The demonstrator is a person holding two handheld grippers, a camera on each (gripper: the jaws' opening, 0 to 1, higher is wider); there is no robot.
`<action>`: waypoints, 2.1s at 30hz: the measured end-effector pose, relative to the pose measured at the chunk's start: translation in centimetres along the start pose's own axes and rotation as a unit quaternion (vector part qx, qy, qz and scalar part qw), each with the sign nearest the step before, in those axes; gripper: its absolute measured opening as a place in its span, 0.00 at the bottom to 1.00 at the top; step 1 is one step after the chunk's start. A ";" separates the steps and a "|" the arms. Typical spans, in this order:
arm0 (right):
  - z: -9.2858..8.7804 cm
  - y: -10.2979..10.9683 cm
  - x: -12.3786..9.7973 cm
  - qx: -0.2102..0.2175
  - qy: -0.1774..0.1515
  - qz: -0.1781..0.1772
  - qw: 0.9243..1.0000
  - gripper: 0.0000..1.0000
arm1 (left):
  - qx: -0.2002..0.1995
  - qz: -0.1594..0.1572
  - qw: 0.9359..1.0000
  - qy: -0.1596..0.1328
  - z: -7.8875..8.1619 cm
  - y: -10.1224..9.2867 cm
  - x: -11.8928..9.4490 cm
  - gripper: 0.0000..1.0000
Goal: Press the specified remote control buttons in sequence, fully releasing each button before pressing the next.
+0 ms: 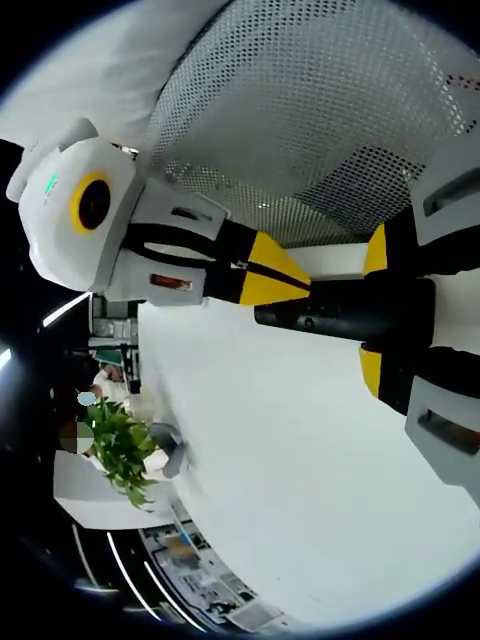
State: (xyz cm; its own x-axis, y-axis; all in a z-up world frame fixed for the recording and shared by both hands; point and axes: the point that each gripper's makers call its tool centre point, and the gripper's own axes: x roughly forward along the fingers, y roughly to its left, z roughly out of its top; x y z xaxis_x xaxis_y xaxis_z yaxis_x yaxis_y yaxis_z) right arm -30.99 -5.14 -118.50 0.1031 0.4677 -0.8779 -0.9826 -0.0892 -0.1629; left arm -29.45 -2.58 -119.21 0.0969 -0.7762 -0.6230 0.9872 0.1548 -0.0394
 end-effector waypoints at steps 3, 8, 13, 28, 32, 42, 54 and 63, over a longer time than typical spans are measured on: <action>0.0 0.2 0.1 -0.015 0.003 -0.008 1.000 0.00 | 0.001 0.000 1.000 0.000 0.0 0.0 0.0 0.24; 0.1 0.2 0.1 -0.013 0.002 -0.008 1.000 0.00 | 0.001 0.000 1.000 0.001 0.0 0.0 0.0 0.24; 0.2 0.3 0.2 -0.007 -0.002 -0.006 1.000 0.00 | -0.002 -0.001 1.000 0.000 0.0 -0.1 0.0 0.24; 0.3 -1.6 -0.6 0.110 -0.045 -0.002 0.993 0.00 | 0.002 -0.005 1.000 -0.002 0.2 -0.2 0.1 0.24; 0.2 -1.4 -0.1 0.080 -0.040 0.013 0.996 0.00 | 0.001 -0.005 1.000 -0.003 0.2 -0.1 0.1 0.24; 0.0 -1.2 -0.1 0.066 -0.010 0.024 0.997 0.00 | 0.003 -0.005 1.000 -0.002 0.2 -0.1 0.1 0.24; -0.4 -2.2 -0.7 0.173 -0.039 0.070 0.982 0.00 | 0.022 -0.025 0.999 -0.005 0.3 -0.9 0.2 0.24; -0.3 -1.5 -0.1 0.176 -0.010 0.108 0.978 0.00 | 0.023 -0.026 0.999 -0.008 0.3 -1.0 0.1 0.24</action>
State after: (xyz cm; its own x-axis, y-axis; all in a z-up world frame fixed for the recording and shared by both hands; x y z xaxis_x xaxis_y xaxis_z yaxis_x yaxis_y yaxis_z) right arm -29.51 -5.30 -118.29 -0.1130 0.4879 -0.8656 -0.9739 0.1184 0.1939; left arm -30.40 -3.02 -119.04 0.0475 -0.7918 -0.6089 0.9956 0.0870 -0.0354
